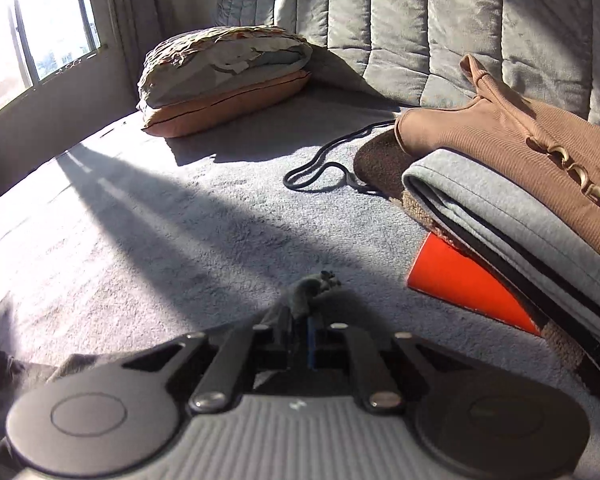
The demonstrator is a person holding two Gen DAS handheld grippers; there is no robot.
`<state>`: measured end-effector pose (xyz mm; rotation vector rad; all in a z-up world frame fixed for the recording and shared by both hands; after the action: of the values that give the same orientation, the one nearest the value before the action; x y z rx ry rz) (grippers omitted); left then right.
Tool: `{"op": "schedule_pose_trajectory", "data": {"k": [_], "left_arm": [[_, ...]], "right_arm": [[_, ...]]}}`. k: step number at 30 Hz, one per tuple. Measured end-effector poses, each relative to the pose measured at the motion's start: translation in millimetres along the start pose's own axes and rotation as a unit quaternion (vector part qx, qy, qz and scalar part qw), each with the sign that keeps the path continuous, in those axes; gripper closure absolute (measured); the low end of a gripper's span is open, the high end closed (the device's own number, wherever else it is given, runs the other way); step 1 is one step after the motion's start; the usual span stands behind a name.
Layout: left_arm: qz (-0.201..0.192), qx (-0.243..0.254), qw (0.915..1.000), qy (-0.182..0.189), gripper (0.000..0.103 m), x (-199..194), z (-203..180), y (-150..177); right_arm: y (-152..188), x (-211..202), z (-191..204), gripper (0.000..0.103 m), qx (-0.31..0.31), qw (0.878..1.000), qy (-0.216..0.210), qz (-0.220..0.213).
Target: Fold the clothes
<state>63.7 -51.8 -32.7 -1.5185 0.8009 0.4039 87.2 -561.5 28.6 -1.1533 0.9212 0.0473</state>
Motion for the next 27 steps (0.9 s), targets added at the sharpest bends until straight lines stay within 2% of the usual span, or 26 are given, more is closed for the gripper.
{"op": "schedule_pose_trajectory", "data": {"k": [3,4,6,10,11,13,14,15,17,19,21,24,27], "left_arm": [[0.023,0.018,0.9994,0.017,0.0,-7,-4,6],[0.029,0.025,0.999,0.023,0.0,-10,-6,9],[0.038,0.033,0.9979,0.042,0.0,-15,-10,15],[0.034,0.018,0.9971,0.066,0.0,-25,-4,17],[0.032,0.007,0.9972,0.067,0.0,-27,0,16],[0.029,-0.022,0.9971,0.067,0.0,-30,8,15],[0.028,-0.036,0.9966,0.068,0.0,-31,11,14],[0.029,-0.044,0.9962,0.07,0.0,-32,13,14],[0.031,-0.053,0.9956,0.071,0.0,-37,14,13],[0.032,-0.052,0.9961,0.063,0.0,-45,18,13],[0.029,-0.047,0.9975,0.044,0.0,-58,26,15],[0.017,-0.053,0.9984,0.014,0.0,-72,49,20],[0.023,-0.08,0.9965,0.005,0.002,-76,76,28]], "right_arm": [[-24,-35,2,0.096,0.016,0.998,-0.002,-0.059],[-28,-39,1,0.096,0.02,0.998,-0.001,-0.064],[-26,-31,-2,0.096,0.009,0.998,0.013,-0.053],[-2,2,-4,0.094,-0.046,0.997,0.057,0.0],[3,7,-5,0.09,-0.054,0.996,0.064,0.009],[1,-4,-2,0.07,-0.048,0.998,0.046,0.002],[3,-15,3,0.047,-0.048,0.998,0.028,0.0],[4,-26,9,0.044,-0.053,0.999,0.008,-0.002],[16,-52,35,0.044,-0.104,0.993,-0.06,-0.002],[39,-75,69,0.044,-0.179,0.972,-0.153,0.02],[71,-91,98,0.044,-0.238,0.94,-0.237,0.06],[121,-99,127,0.049,-0.296,0.902,-0.294,0.11],[158,-97,137,0.061,-0.331,0.881,-0.305,0.15]]}}
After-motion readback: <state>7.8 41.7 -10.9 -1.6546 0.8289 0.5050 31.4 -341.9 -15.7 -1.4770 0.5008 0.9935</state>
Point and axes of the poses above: each gripper's, at about its wrist camera, not at the fingertips, and x roughly the way its jaws point, z to its left, y to its underside, the point moved 7 cm from there along x, roughly the way its jaws point, and after that the axes turned 8 degrees about y, right-handed, at the moved point
